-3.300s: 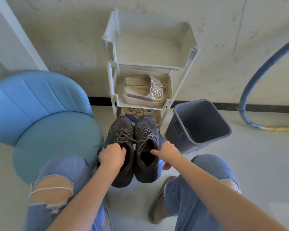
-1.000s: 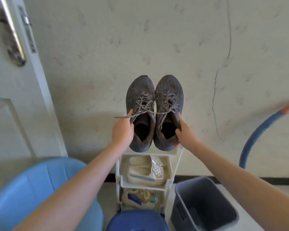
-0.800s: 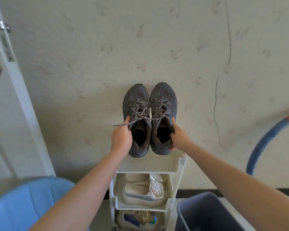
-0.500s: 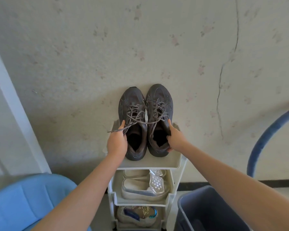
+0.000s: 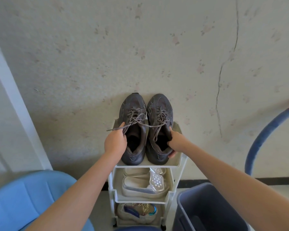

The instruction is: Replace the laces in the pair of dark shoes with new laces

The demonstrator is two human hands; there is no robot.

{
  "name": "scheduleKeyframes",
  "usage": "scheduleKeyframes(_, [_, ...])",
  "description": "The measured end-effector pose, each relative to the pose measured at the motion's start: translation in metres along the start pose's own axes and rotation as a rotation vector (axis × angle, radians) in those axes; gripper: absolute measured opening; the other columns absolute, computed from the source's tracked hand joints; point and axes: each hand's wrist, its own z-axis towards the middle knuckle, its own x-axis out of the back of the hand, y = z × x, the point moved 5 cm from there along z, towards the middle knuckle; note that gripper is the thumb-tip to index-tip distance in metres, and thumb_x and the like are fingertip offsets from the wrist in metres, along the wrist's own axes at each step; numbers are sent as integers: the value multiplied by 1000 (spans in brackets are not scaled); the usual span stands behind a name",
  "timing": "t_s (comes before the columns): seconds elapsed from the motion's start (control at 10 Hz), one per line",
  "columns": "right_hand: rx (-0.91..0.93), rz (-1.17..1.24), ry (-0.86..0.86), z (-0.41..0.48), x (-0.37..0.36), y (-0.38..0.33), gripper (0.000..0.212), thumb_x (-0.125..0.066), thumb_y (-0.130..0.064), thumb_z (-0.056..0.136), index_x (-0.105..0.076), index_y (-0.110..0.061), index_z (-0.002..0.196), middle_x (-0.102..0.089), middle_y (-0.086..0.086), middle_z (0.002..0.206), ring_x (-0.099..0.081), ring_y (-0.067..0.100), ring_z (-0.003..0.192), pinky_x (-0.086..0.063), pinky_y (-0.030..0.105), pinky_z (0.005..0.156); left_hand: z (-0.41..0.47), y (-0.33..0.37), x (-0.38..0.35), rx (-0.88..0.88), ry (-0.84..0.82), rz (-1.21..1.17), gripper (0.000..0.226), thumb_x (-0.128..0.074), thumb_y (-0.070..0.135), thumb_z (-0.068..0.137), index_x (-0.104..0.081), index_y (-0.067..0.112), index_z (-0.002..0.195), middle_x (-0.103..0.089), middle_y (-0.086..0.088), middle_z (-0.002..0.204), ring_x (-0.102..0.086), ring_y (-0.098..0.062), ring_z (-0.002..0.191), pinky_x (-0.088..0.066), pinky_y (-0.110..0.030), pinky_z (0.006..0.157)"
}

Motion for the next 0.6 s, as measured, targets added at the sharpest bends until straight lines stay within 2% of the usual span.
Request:
scheduleKeyframes(0.1, [4, -44, 6, 1, 0, -1, 60, -46, -3, 93, -23, -6, 148, -62, 18, 113, -56, 23, 76, -44, 26, 64, 0, -1, -2, 10, -37, 11, 56, -40, 14, 99, -22, 25, 151, -62, -14, 118, -58, -34, 105, -46, -39, 83])
scheduleKeyframes(0.2, [-11, -52, 2, 2, 0, -2, 57, -45, -2, 92, -26, -3, 146, -62, 18, 109, -56, 22, 71, -44, 26, 60, 2, 1, -4, 10, -64, 26, 58, -42, 13, 99, -20, 24, 151, -59, -16, 125, -55, -35, 112, -45, -41, 88])
scheduleKeyframes(0.3, [-11, -82, 7, 3, -1, -3, 60, -48, -3, 94, -22, -5, 148, -61, 18, 117, -58, 25, 78, -46, 29, 67, 5, 2, -6, 16, -93, 70, 58, -41, 11, 99, -19, 24, 151, -58, -16, 126, -55, -35, 112, -45, -41, 88])
scheduleKeyframes(0.4, [-30, -64, -10, 2, -3, -3, 72, -47, -1, 94, -9, -13, 153, -62, 20, 116, -61, 29, 78, -52, 32, 70, 4, 4, -7, 14, -124, 61, 61, -45, 14, 98, -18, 24, 151, -56, -16, 129, -54, -34, 115, -47, -41, 92])
scheduleKeyframes(0.5, [-70, -27, -2, -2, -6, -2, 79, -44, -2, 94, 6, -19, 153, -57, 22, 122, -58, 29, 82, -51, 30, 67, 0, 2, -7, 42, -176, -7, 71, -52, 15, 94, -12, 24, 152, -49, -15, 137, -49, -35, 121, -45, -42, 97])
scheduleKeyframes(0.6, [-40, -154, 162, -9, -5, -8, 76, -47, -14, 95, 3, -7, 152, -30, 23, 147, -30, 37, 133, -32, 39, 107, -7, 7, -3, 123, -197, -16, 75, -48, 10, 95, -1, 15, 153, -29, -18, 150, -35, -37, 132, -36, -42, 106])
